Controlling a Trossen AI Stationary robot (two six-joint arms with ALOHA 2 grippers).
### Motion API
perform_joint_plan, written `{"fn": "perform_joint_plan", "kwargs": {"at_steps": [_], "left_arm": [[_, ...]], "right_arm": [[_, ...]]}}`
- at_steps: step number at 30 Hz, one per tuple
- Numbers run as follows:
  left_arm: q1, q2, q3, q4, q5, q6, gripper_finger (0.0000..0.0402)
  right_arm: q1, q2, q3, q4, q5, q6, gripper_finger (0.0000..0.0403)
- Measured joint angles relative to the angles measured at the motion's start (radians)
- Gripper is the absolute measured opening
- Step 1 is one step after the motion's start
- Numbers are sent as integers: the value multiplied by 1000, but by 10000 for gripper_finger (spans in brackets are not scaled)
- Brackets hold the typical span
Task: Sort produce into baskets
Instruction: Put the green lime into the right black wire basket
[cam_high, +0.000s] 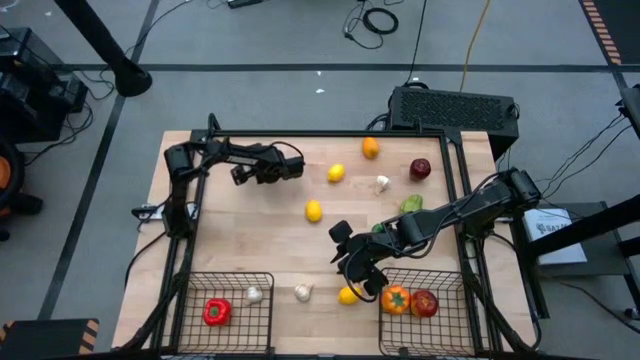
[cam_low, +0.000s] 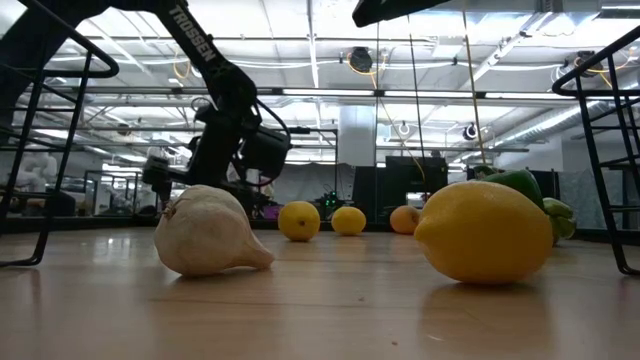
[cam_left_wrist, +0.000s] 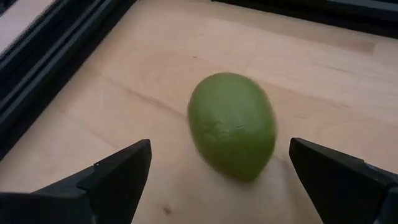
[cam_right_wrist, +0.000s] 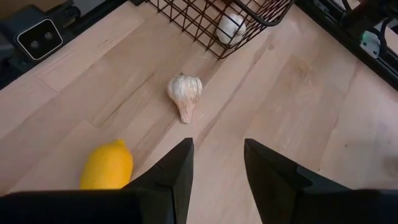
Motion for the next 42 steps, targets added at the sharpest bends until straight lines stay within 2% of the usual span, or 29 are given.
{"fn": "perform_joint_plan", "kwargs": {"at_steps": [7,18,27,42], "left_arm": [[13,0,0,26,4,48,378],[13,0,0,28,5,45,300],[13,0,0,26,7,45,264],[12,-1,0,26,5,45,180]], "right_arm": [[0,0,0,0,0,-1,134],[0,0,0,0,0,-4,134],[0,0,0,0,0,-4,134],[0,0,0,-10,0,-4,134]]}}
